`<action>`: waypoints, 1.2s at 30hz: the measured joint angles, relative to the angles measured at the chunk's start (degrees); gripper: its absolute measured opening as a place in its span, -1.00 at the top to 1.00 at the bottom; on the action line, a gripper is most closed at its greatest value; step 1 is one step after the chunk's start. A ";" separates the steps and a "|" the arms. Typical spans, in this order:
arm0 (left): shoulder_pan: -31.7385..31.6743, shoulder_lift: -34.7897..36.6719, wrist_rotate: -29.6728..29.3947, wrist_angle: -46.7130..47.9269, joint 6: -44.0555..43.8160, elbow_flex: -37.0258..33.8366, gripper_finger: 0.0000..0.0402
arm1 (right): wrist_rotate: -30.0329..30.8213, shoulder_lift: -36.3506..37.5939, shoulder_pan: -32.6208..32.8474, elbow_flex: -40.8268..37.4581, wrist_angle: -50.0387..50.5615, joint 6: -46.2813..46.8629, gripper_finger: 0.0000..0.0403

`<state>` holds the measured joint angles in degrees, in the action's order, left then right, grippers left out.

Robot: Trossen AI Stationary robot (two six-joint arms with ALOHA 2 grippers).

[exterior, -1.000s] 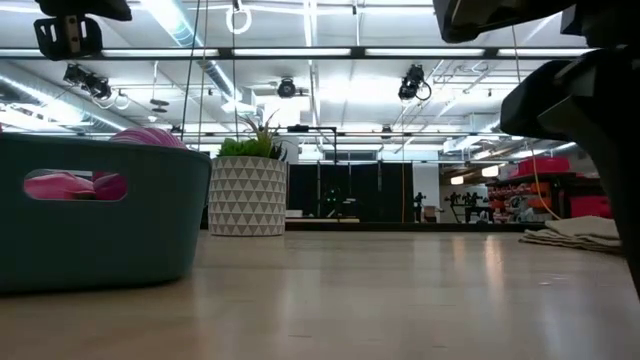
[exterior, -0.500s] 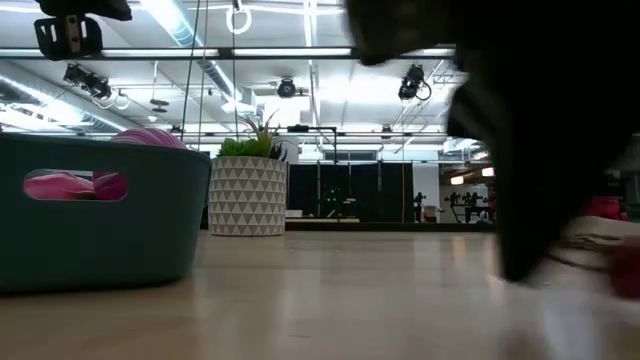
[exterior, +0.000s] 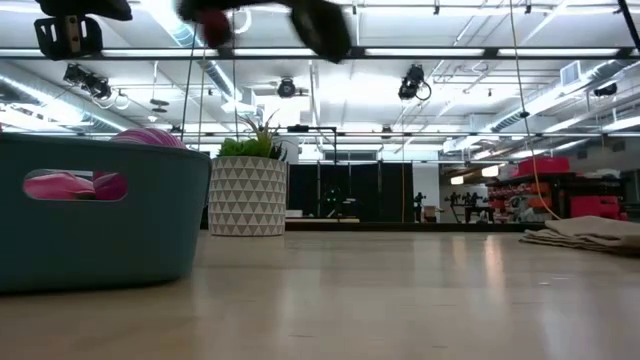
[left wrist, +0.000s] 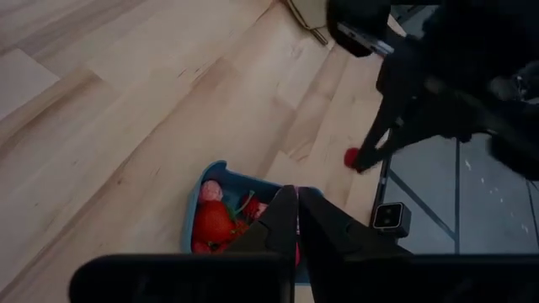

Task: Pick and placing Produce into tupperware
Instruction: Put the red cherry into the bin, then return to Home Position

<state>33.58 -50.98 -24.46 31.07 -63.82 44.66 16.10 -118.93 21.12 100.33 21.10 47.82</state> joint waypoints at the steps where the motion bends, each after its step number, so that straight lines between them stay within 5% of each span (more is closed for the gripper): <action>1: 0.00 0.00 -0.01 0.00 0.01 0.00 0.92 | -0.37 -0.07 -0.93 0.00 -3.74 -0.67 0.99; 8: 0.00 -0.02 -1.43 0.02 0.21 -0.02 0.96 | -8.39 -5.99 -5.26 0.11 -30.37 -0.63 0.99; 16: 0.00 -0.02 -2.45 1.57 2.13 -0.02 0.89 | -1.80 -7.21 -4.97 0.00 -20.74 -0.31 0.99; 23: -0.02 0.00 -4.29 4.50 2.13 -0.02 0.97 | -3.19 -7.08 -5.78 -0.01 -16.55 0.98 0.91; 36: -0.02 0.00 -4.27 4.51 1.81 -0.02 0.87 | -4.25 -7.08 -7.18 0.00 -16.59 1.26 0.29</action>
<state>33.56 -50.98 -28.73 35.58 -62.01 44.64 11.85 -126.02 13.93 100.33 4.51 49.08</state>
